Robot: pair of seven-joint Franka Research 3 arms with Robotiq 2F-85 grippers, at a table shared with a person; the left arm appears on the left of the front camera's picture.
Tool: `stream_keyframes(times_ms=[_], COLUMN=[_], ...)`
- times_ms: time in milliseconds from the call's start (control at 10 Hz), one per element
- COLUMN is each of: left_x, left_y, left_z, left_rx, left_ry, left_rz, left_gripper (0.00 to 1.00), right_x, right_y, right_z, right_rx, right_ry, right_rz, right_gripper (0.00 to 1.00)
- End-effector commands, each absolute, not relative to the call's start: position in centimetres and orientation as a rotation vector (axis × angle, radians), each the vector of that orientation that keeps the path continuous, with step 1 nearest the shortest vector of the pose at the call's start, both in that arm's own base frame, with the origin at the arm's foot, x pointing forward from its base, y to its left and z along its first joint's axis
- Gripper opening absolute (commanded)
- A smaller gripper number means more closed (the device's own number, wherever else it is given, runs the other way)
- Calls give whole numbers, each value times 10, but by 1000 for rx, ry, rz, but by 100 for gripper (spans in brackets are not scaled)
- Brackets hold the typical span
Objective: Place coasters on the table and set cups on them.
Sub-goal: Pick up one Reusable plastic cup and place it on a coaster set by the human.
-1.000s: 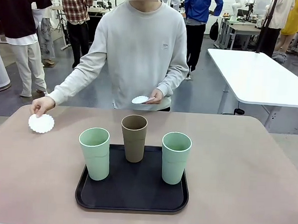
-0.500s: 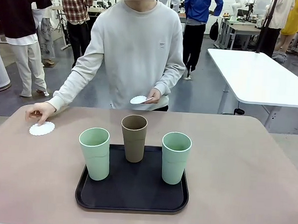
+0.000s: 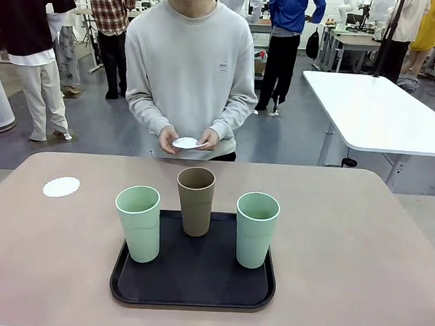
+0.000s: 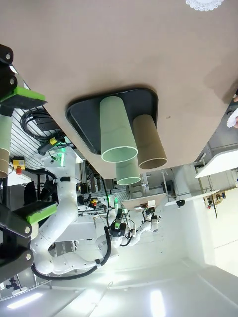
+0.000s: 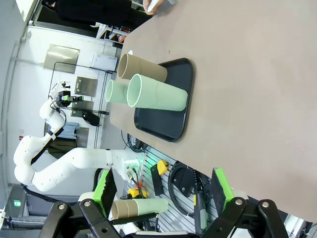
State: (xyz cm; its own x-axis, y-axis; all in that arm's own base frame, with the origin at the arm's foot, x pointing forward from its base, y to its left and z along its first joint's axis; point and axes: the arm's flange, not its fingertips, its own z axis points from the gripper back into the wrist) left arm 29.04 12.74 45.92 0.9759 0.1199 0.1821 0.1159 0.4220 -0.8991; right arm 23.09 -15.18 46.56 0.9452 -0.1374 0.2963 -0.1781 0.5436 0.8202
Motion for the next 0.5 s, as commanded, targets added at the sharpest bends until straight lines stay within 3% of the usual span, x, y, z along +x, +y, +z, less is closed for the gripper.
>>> stream_keyframes(times_ms=[0,400], left_x=[289,289], left_y=[130,130], left_z=[459,459], left_rx=[-1156,-1156], left_ry=[-240,-240], left_rz=[-1,-1], left_gripper=[100,100], right_x=[231,231], right_y=[-152,-152], right_z=[465,465], right_rx=[1003,1003], right_ry=[-344,-344], right_rz=[25,25], right_gripper=[100,100])
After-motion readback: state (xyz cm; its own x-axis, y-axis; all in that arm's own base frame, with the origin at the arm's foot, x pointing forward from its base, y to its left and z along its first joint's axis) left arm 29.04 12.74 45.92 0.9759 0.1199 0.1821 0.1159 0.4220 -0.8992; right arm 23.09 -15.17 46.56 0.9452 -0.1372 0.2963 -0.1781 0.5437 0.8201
